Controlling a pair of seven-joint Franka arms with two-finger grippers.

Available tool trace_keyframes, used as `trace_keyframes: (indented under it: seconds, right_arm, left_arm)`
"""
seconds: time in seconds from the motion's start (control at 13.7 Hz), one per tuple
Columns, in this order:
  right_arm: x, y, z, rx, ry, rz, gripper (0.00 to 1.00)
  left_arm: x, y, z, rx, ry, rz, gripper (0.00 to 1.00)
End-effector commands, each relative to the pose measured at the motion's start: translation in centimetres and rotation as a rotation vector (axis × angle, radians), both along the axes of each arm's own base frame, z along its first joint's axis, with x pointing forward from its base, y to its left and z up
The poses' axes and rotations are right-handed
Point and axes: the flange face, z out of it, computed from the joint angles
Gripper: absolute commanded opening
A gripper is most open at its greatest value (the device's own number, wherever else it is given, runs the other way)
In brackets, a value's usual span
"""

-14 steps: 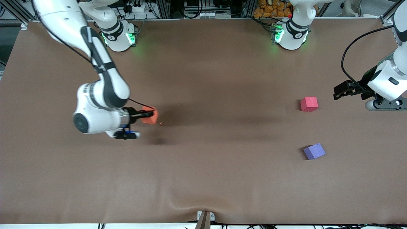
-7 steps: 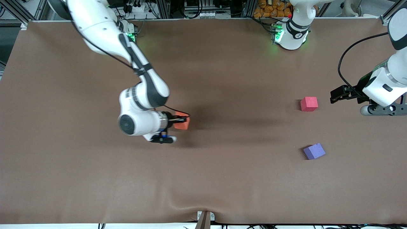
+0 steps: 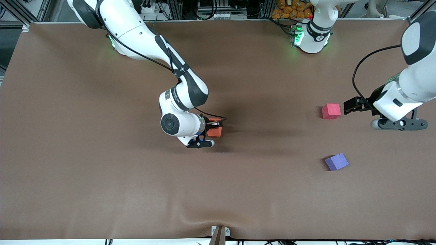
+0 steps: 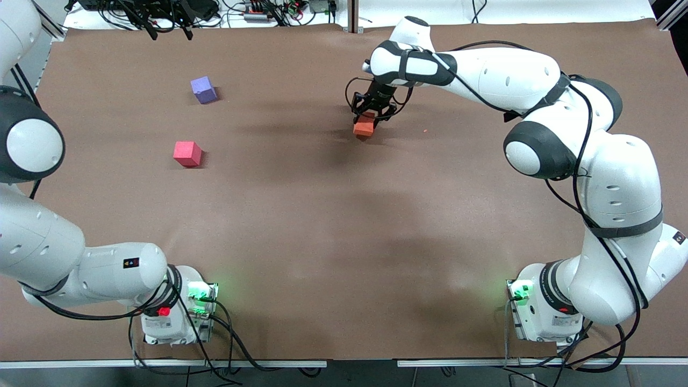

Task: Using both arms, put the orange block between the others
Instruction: 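Carry the orange cube with the right gripper toward the table middle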

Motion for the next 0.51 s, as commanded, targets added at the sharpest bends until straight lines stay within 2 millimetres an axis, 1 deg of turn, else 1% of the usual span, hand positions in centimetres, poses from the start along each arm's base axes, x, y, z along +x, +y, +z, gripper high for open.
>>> trace_keyframes:
  seconds: [0.0, 0.07, 0.22, 0.36, 0.44]
  right_arm:
    - [0.8, 0.1, 0.4, 0.01, -0.002, -0.006, 1.0]
    - [0.9, 0.0, 0.9, 0.013, -0.004, -0.006, 1.0]
    - [1.7, -1.4, 2.5, 0.016, 0.002, -0.019, 1.0]
    - [2.6, -4.6, 4.6, 0.0, 0.083, -0.021, 1.0]
    - [3.3, -6.8, 5.7, -0.017, 0.11, -0.03, 1.0]
  left_arm:
    - [0.0, -0.1, -0.1, -0.016, -0.005, 0.017, 1.0]
    - [0.1, -0.1, -0.2, -0.016, -0.002, 0.017, 1.0]
    - [0.2, -0.7, -0.9, -0.017, 0.008, 0.022, 1.0]
    - [0.5, -1.6, -1.4, -0.018, 0.016, 0.022, 1.0]
    - [0.5, -2.6, -1.5, -0.017, 0.015, 0.013, 1.0]
